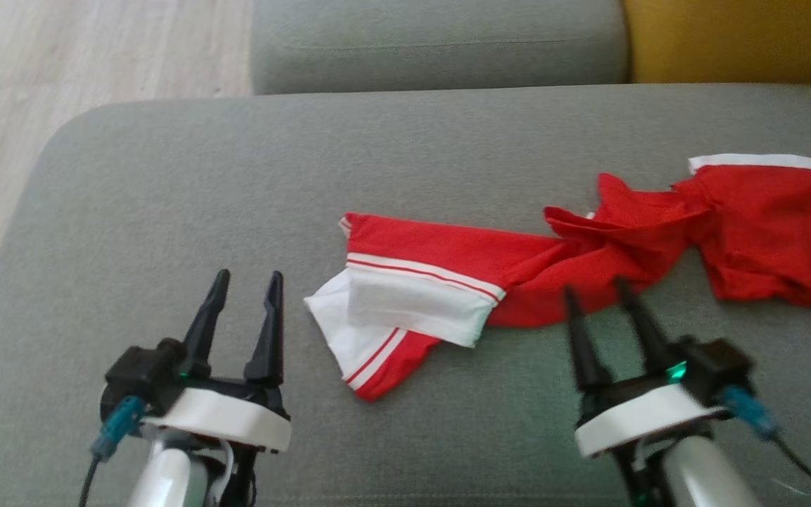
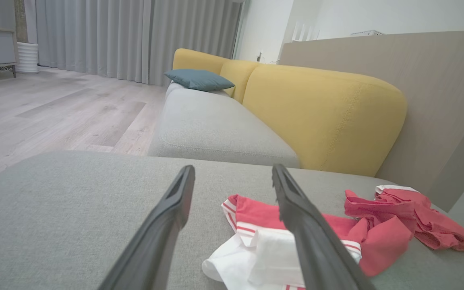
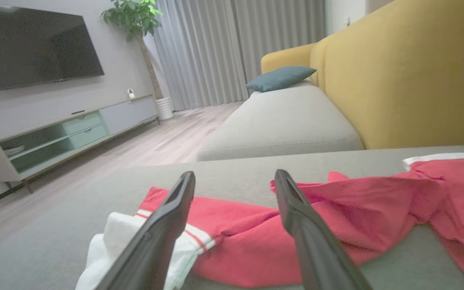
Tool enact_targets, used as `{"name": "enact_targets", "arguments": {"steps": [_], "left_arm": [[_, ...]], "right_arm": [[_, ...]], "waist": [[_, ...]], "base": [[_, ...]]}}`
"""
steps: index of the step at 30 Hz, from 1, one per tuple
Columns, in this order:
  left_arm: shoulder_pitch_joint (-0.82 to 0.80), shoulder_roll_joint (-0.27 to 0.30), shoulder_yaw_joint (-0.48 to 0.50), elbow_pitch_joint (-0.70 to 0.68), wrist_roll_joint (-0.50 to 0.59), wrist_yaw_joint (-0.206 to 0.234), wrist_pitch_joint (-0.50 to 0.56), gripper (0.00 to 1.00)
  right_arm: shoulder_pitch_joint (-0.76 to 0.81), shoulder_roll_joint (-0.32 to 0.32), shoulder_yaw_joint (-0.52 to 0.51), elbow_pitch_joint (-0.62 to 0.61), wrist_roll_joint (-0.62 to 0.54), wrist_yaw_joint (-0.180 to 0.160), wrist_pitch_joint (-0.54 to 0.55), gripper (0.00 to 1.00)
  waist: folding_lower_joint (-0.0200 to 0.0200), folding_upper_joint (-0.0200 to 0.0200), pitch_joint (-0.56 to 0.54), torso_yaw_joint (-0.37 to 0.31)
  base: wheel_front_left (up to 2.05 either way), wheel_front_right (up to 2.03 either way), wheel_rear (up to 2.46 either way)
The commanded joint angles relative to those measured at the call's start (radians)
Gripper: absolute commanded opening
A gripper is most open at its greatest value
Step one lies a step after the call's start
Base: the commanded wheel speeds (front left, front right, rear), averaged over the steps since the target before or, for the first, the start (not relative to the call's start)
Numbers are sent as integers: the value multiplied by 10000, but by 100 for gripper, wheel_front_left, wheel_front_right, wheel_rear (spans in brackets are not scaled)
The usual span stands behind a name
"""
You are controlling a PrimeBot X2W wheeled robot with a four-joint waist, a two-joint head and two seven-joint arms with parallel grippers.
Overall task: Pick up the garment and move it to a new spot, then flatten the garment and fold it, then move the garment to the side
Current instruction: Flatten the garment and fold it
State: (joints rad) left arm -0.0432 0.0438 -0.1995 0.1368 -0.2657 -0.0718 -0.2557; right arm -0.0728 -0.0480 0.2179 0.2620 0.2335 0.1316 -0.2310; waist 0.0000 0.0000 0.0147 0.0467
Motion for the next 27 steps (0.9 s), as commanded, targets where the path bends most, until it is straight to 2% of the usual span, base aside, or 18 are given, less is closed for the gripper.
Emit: {"name": "enact_targets", "arguments": {"steps": [1,6,13,25,26,27], "left_arm": [[-384,64,205,-232,14,-46,-61,100],[-434,64,72,-137,-28,-18,-61,100],[-530,64,42,-19,-88,35,-61,100],[-699,64,-33,12,-129,60,-61,100],[-710,64,-26,16,-127,62,-61,100],[-716,64,-16,23,-124,65,-61,100]], "right_arm": [[-536,-23,530,-94,-133,-9,181,100],[-795,-23,995,648,-114,-9,869,100],[-1199,-22,1237,1755,1087,-9,1549,100],[-1972,-22,1598,3038,2312,-9,1844,100],[-2037,-22,1684,3088,2371,-9,1835,65],[-2100,-22,1795,3114,2435,-9,1822,11]], "waist": [[0,0,100,280],[0,0,273,743],[0,0,528,1427],[0,0,837,1808],[0,0,848,1808],[0,0,843,1798]], "base": [[0,0,0],[0,0,0],[0,0,0],[0,0,0],[0,0,0],[0,0,0]]}}
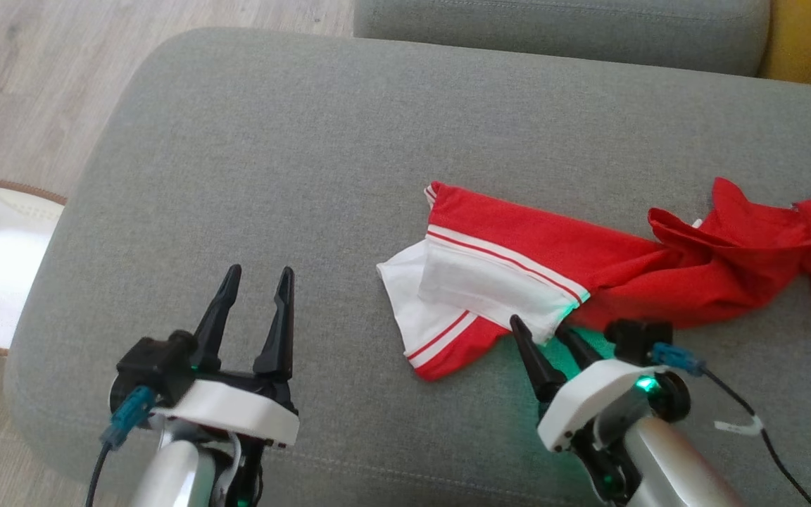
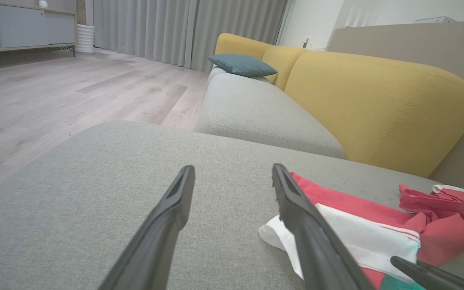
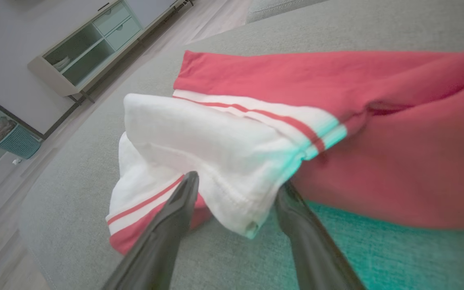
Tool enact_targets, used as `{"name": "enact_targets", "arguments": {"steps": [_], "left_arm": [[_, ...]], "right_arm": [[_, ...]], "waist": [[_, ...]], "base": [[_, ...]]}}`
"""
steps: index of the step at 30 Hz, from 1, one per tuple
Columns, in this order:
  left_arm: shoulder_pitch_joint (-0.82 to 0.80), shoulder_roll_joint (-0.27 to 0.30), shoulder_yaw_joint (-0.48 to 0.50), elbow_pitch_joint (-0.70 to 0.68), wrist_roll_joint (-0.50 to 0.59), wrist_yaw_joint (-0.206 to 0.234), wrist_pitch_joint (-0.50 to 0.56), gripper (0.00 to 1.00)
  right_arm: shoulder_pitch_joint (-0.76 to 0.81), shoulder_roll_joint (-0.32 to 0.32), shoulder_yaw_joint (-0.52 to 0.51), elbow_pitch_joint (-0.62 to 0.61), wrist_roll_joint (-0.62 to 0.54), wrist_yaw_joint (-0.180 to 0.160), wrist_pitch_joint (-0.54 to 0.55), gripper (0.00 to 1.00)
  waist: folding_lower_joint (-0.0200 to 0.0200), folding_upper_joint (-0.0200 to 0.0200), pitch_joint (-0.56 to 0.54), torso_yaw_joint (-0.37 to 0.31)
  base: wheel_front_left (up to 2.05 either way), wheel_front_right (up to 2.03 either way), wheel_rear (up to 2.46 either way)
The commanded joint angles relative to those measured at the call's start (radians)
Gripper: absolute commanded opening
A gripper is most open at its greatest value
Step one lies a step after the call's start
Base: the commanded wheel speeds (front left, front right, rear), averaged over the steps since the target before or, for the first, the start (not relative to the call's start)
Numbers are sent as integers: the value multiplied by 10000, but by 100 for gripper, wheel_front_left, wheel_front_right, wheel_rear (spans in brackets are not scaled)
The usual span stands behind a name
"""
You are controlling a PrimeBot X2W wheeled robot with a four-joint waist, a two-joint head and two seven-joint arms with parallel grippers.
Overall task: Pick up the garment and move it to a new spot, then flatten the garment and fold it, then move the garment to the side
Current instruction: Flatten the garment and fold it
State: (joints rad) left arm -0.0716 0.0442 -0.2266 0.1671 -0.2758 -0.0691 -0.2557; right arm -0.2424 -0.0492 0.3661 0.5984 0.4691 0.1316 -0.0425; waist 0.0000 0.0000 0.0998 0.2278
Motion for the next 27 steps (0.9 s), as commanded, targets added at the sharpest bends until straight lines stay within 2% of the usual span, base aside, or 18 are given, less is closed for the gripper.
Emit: {"name": "enact_targets", "arguments": {"steps": [1,7,13,21,27], "left_arm": [[-423,60,274,-267,-17,48,-61,100],[-203,60,446,-155,85,63,-61,100],[-104,60,492,-221,74,77,-61,100],[-175,60,391,-295,35,70,-61,100],[-400,60,160,-337,-159,103,-61,100]], "right_arm": [[-459,-11,442,-244,128,-9,-107,0],[-658,-11,906,-446,678,-9,-395,0],[-1021,-11,1006,-1005,764,-9,-275,0],[-2472,-86,329,-1488,624,-9,506,0],[-4140,-476,-492,-948,487,-9,1263,0]], "waist": [[0,0,-44,-42],[0,0,-476,-359],[0,0,-735,-587],[0,0,-568,-547],[0,0,-164,-72]], "base": [[0,0,0],[0,0,0],[0,0,0],[0,0,0],[0,0,0]]}}
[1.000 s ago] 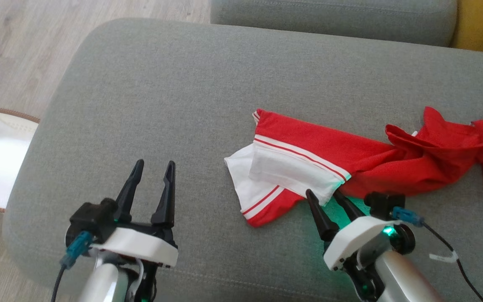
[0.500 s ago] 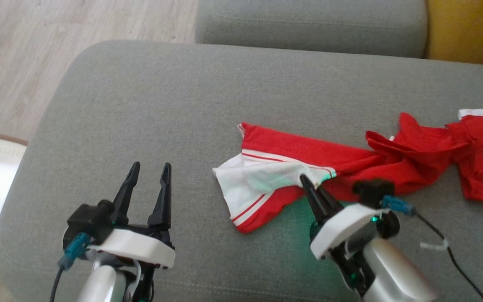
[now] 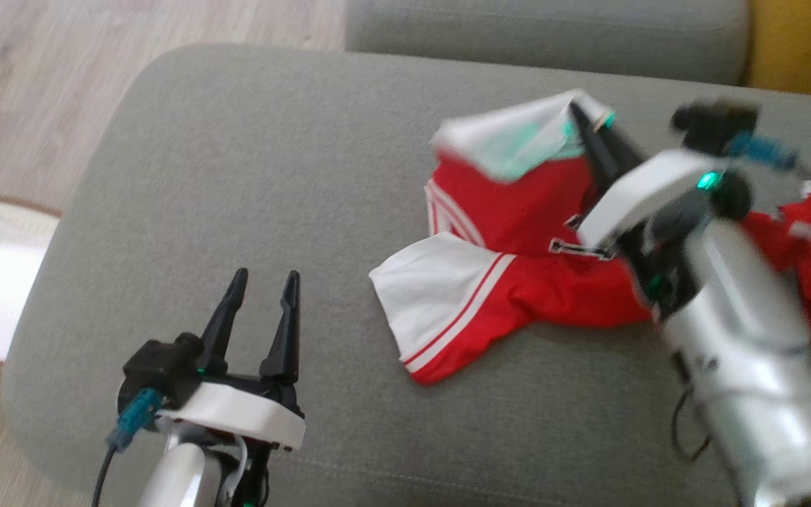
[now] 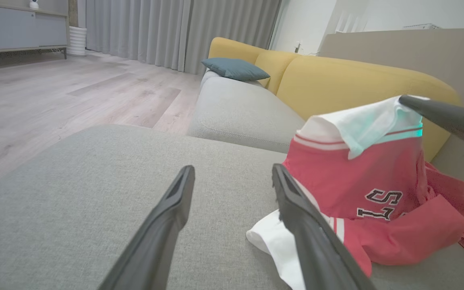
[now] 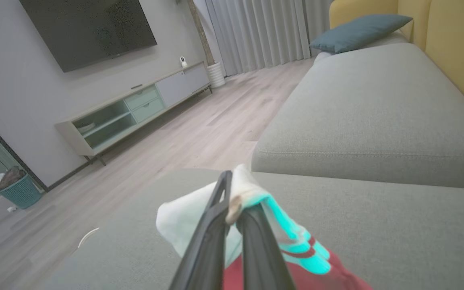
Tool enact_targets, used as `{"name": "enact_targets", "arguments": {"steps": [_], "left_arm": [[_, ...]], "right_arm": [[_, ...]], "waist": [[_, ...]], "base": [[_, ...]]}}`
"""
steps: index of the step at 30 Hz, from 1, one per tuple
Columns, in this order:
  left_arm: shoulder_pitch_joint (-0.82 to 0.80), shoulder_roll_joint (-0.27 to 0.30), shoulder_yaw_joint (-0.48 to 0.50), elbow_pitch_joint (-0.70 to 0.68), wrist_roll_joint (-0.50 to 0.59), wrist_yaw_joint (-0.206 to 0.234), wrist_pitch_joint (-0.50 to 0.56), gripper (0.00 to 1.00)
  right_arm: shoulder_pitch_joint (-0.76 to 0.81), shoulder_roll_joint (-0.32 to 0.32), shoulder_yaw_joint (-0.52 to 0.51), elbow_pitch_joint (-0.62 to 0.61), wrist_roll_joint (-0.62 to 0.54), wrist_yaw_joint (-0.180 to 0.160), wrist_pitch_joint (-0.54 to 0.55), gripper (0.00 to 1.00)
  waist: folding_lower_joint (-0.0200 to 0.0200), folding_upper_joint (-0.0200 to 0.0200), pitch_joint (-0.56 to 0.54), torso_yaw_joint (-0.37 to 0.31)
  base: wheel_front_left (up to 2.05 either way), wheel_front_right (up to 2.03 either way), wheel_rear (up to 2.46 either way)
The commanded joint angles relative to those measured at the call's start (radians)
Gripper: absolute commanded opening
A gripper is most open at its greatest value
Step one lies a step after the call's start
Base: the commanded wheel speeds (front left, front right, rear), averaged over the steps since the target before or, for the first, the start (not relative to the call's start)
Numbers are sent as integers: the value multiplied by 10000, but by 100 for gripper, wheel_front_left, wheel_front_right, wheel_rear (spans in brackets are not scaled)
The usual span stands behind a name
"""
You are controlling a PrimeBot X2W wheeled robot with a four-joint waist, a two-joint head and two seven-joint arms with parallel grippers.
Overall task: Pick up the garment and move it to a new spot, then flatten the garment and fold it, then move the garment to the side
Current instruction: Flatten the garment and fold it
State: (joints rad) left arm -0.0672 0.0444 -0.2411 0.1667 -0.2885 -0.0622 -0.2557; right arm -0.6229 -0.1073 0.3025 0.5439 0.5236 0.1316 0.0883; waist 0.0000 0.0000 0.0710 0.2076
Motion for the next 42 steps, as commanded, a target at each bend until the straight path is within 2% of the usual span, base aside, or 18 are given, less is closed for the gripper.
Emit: {"name": "enact_targets", "arguments": {"steps": [1,6,9,10,11,18,25,29,36,37,42], "left_arm": [[-477,58,268,-329,-59,39,-61,100],[-667,58,139,-323,-186,76,-61,100],[-779,58,121,-310,-225,64,-61,100],[-808,58,114,-302,-228,59,-61,100],[-837,58,107,-301,-234,56,-61,100],[-945,58,143,-274,-260,133,-61,100],[-852,58,387,-368,-132,130,-61,100],[-760,58,562,-507,-10,96,-61,100],[-517,58,689,-630,1,106,-61,100],[-517,58,689,-630,1,106,-61,100],[-342,58,646,-611,0,125,-61,100]], "right_arm": [[-640,28,39,-202,-118,-9,41,0],[-2225,-315,-533,1234,-345,-9,331,0],[-3246,-603,-684,2249,-831,-9,40,2],[-3560,-680,-705,2600,-1041,-9,-144,83],[-3859,-739,-767,2996,-1240,-9,-301,100],[-5044,-717,-1338,5508,-2385,-9,-1103,100],[-4517,-463,-892,6156,-2642,-9,-2148,100],[-3693,-404,-306,5699,-2363,-9,-2986,100],[-1705,-631,176,3919,-2007,-9,-3463,100],[-1705,-631,176,3919,-2007,-9,-3463,100],[336,-754,-452,1885,-2464,-9,-3495,100]], "waist": [[0,0,202,227],[0,0,596,697],[0,0,806,905],[0,0,853,949],[0,0,894,982],[0,0,826,853],[0,0,361,99],[0,0,-12,-590],[0,0,-498,-1441],[0,0,-498,-1441],[0,0,-688,-1814]], "base": [[0,0,0],[0,0,0],[0,0,0],[0,0,0],[0,0,0],[0,0,0],[0,0,0],[0,0,0],[0,0,0],[0,0,0],[0,0,0]]}}
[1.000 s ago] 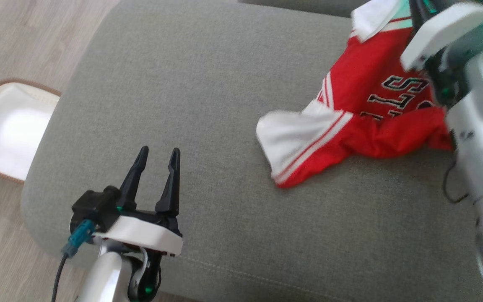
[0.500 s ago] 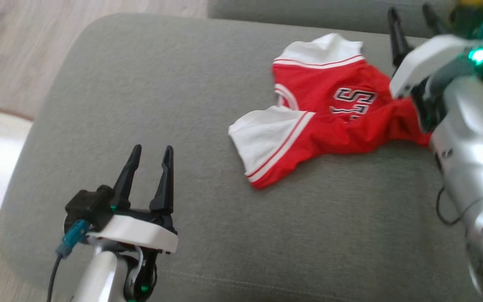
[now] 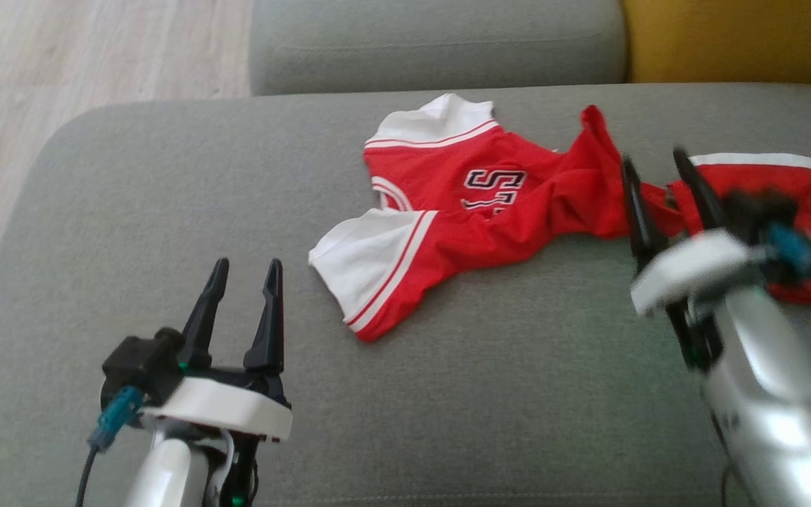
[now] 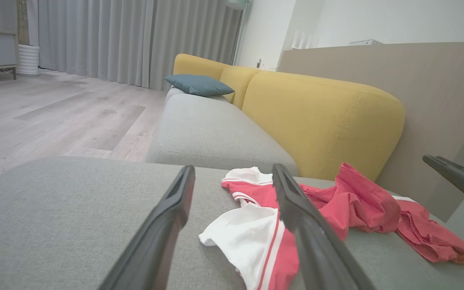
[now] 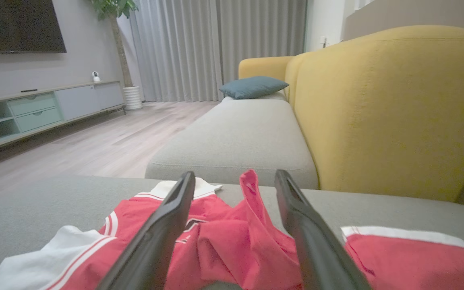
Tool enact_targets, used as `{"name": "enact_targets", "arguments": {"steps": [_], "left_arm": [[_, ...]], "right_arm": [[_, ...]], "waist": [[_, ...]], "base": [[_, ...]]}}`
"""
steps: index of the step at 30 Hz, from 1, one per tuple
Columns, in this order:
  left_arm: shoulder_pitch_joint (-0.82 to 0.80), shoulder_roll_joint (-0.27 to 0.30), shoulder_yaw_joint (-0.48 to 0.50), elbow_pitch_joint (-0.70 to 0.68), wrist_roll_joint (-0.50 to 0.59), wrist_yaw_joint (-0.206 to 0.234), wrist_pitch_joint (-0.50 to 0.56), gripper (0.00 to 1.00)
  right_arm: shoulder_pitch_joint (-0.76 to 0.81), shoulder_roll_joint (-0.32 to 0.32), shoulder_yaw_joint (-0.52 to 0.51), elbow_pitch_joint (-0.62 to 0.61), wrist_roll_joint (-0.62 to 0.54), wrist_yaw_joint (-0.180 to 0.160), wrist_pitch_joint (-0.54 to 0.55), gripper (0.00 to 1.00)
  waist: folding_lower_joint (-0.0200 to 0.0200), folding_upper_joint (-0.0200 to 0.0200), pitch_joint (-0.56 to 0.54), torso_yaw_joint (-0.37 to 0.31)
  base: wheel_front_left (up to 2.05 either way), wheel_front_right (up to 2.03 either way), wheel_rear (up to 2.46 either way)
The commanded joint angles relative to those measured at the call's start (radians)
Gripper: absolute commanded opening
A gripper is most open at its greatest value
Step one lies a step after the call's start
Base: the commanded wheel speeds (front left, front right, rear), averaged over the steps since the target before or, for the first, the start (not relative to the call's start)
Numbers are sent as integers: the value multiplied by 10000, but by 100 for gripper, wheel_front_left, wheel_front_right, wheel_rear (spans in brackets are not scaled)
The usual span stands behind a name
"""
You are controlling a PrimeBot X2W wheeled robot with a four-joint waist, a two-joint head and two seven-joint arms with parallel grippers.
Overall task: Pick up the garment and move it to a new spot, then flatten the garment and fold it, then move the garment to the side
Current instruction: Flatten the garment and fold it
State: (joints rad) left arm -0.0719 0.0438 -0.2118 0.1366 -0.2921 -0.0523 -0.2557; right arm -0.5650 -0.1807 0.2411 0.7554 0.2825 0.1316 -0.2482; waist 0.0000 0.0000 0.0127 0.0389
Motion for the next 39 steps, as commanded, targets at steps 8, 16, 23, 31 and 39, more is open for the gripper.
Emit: {"name": "enact_targets", "arguments": {"steps": [8,16,23,31,39], "left_arm": [[-282,64,252,255,-46,169,-61,100],[-1202,64,280,1937,181,380,-61,100],[-2882,73,192,4323,128,279,321,100],[-4460,305,135,6686,305,570,860,100],[-5321,405,74,8254,389,828,752,100]], "right_arm": [[2729,957,-1512,-2913,-1067,-9,-102,100],[3246,1269,-1794,-4419,-1446,-9,595,100],[3302,1300,-1863,-5148,-1476,-9,936,100],[3290,1303,-1819,-5458,-1348,-9,1020,100],[3261,1304,-1767,-5543,-1284,-9,1009,100]], "waist": [[0,0,-23,-587],[0,0,505,-1068],[0,0,1130,-1398],[0,0,1633,-1645],[0,0,1852,-1824]], "base": [[0,0,0],[0,0,0],[0,0,0],[0,0,0],[0,0,0]]}}
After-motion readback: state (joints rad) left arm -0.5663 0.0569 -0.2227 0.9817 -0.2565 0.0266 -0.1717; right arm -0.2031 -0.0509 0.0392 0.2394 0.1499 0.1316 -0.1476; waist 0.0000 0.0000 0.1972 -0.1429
